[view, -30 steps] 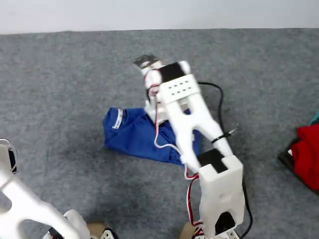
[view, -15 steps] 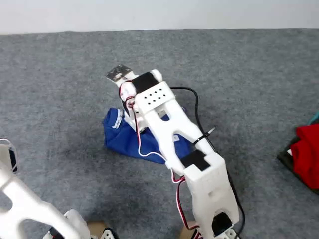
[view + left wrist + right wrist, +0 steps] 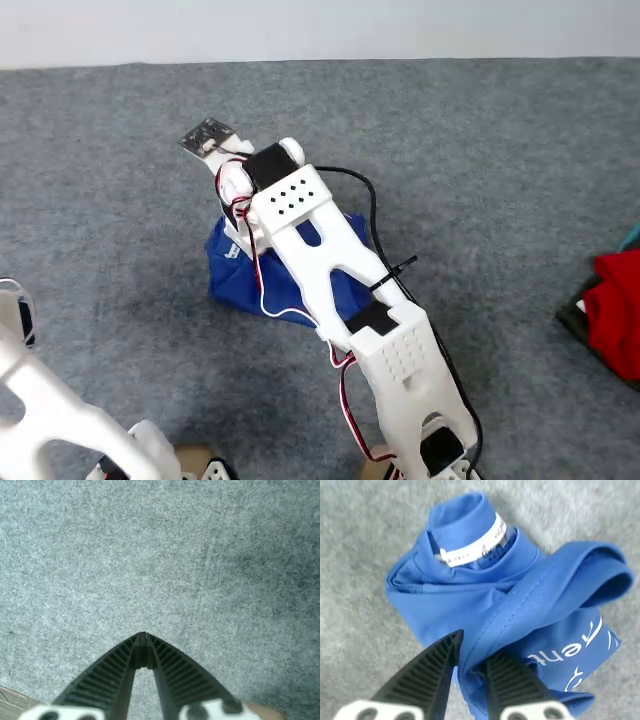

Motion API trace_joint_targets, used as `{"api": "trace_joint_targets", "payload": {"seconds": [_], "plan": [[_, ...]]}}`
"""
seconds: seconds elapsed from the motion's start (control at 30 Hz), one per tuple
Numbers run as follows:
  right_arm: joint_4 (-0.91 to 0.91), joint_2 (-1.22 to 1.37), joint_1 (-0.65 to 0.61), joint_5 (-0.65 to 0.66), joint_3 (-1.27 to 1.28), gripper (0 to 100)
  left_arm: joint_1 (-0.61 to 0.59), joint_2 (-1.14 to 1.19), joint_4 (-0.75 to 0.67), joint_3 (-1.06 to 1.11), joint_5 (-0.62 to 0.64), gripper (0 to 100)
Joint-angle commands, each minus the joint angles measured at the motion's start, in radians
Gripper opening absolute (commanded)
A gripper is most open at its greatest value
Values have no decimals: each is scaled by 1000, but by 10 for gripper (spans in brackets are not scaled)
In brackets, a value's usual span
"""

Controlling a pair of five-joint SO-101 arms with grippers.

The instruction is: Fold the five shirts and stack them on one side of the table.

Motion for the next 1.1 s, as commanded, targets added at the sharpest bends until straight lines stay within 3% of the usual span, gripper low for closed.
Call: {"api": "trace_joint_targets", "payload": {"seconds": [0.0, 0.4, 0.6, 0.77, 0.9, 1.07], "plan": [[8, 19, -39, 8, -104, 10, -3, -28, 28, -2, -6, 4], [2, 255, -93, 55, -316, 21, -5, -28, 26, 67, -5, 4], [61, 278, -143, 169, -445, 262, -5, -28, 26, 67, -5, 4], [61, 188, -150, 252, -499, 290, -5, -28, 26, 67, -5, 4], [61, 79, -91, 279, -511, 289, -3, -28, 26, 67, -5, 4], [61, 21, 81, 282, -460, 288, -3, -28, 26, 67, -5, 4]]}}
